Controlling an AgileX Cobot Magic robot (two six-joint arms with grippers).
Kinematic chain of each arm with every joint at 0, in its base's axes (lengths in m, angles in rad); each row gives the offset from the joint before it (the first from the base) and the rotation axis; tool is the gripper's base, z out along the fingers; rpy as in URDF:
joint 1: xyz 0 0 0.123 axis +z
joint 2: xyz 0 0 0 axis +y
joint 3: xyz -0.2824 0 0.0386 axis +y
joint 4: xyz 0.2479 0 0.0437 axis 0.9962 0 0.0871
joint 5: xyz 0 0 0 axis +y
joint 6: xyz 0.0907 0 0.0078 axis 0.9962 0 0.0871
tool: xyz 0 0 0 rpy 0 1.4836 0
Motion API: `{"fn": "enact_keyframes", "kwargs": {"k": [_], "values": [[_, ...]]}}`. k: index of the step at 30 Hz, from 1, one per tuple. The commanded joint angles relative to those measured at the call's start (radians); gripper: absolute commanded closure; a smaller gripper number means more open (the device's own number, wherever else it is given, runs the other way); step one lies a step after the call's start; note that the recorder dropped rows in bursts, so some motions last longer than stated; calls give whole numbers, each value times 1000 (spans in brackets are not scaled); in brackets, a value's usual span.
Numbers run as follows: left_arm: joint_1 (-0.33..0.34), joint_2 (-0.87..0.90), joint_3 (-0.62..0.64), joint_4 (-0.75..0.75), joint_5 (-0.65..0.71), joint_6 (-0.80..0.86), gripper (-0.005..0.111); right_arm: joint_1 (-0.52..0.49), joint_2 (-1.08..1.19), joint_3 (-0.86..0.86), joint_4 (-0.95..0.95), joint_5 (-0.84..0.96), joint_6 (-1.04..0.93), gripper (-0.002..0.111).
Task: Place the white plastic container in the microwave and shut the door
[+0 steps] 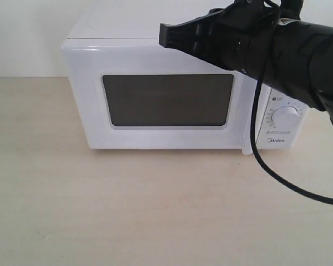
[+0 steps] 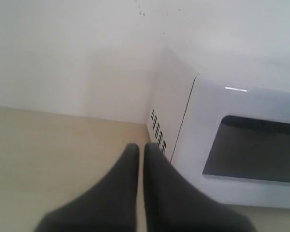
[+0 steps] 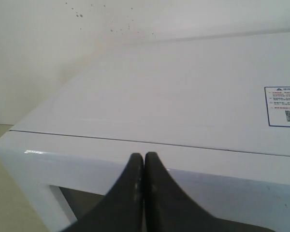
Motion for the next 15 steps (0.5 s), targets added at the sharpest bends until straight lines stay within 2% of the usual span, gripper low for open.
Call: {"fn": "enact_keyframes", "kwargs": {"k": [1,10,15], "values": [[6,-16,79,-36,-50,-10,102,-5,-9,-4,-8,-6,-8,108],[6,-16,154,-21,-88,20,102,-5,-9,-4,-8,-6,-8,108],[6,-16,154,-2,38,62,102,-5,-9,-4,-8,-6,-8,108]]}}
